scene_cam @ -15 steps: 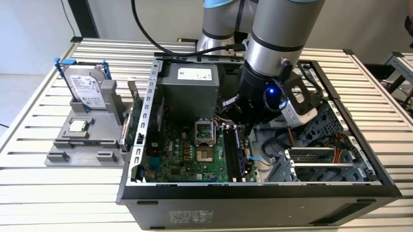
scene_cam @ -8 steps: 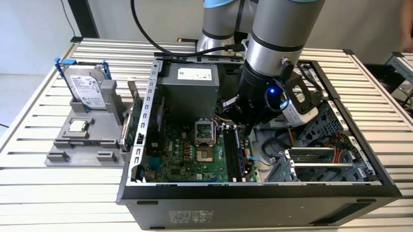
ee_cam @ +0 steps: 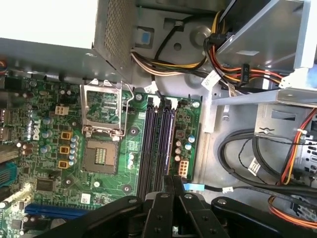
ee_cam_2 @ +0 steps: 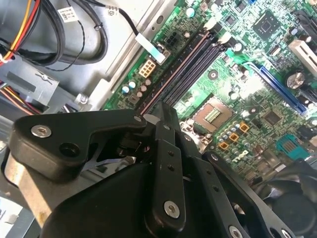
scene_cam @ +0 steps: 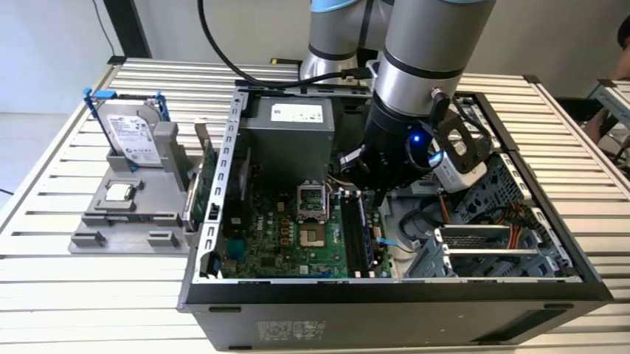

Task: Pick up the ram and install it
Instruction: 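Insert the ram into the slot, then press down the ram until it locks into place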

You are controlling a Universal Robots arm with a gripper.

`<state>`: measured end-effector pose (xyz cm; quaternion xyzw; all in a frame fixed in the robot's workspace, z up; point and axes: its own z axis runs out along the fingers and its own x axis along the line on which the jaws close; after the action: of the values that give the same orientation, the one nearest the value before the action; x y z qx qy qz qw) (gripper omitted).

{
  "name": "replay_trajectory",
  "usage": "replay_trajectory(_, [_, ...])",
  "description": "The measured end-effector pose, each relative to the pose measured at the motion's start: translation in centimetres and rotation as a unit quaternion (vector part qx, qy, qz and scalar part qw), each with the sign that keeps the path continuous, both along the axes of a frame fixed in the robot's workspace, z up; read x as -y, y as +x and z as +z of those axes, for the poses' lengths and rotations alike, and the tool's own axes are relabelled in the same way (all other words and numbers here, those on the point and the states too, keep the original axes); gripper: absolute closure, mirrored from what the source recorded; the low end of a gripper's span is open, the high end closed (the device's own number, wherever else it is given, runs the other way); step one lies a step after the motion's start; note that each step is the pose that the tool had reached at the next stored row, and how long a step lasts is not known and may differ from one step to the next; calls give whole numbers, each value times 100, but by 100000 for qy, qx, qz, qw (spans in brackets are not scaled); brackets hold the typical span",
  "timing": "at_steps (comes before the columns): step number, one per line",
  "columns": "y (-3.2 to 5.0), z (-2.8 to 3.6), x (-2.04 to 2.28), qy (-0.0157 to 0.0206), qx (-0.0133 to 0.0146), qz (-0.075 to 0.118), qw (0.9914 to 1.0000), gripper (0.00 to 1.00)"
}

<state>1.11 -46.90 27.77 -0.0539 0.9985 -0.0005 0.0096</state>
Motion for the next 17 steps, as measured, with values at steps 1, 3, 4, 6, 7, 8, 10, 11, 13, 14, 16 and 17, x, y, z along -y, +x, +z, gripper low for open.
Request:
replay_trajectory(1, [0, 0, 0, 1, 2, 269, 100000, 100])
replay_trajectory(3, [0, 0, 0, 1, 0, 818, 99997, 100])
replay_trajectory(4, [1, 0, 0, -3, 0, 1098, 99994, 100])
replay_trajectory(6, [0, 0, 0, 0, 1, 1669, 99986, 100])
replay_trajectory(7, [0, 0, 0, -1, -1, 1930, 99981, 100])
replay_trajectory(8, [0, 0, 0, -2, 1, 2209, 99976, 100])
replay_trajectory(10, [0, 0, 0, 0, -2, 2767, 99962, 100])
replay_trajectory(11, [0, 0, 0, -1, 2, 3041, 99954, 100])
replay_trajectory(13, [0, 0, 0, 1, 5, 3576, 99936, 100])
replay_trajectory(14, [0, -1, 0, 4, 6, 3808, 99927, 100])
replay_trajectory(16, [0, 0, 0, 2, 4, 4236, 99910, 100])
replay_trajectory(17, [0, 0, 0, 3, 5, 4460, 99900, 100])
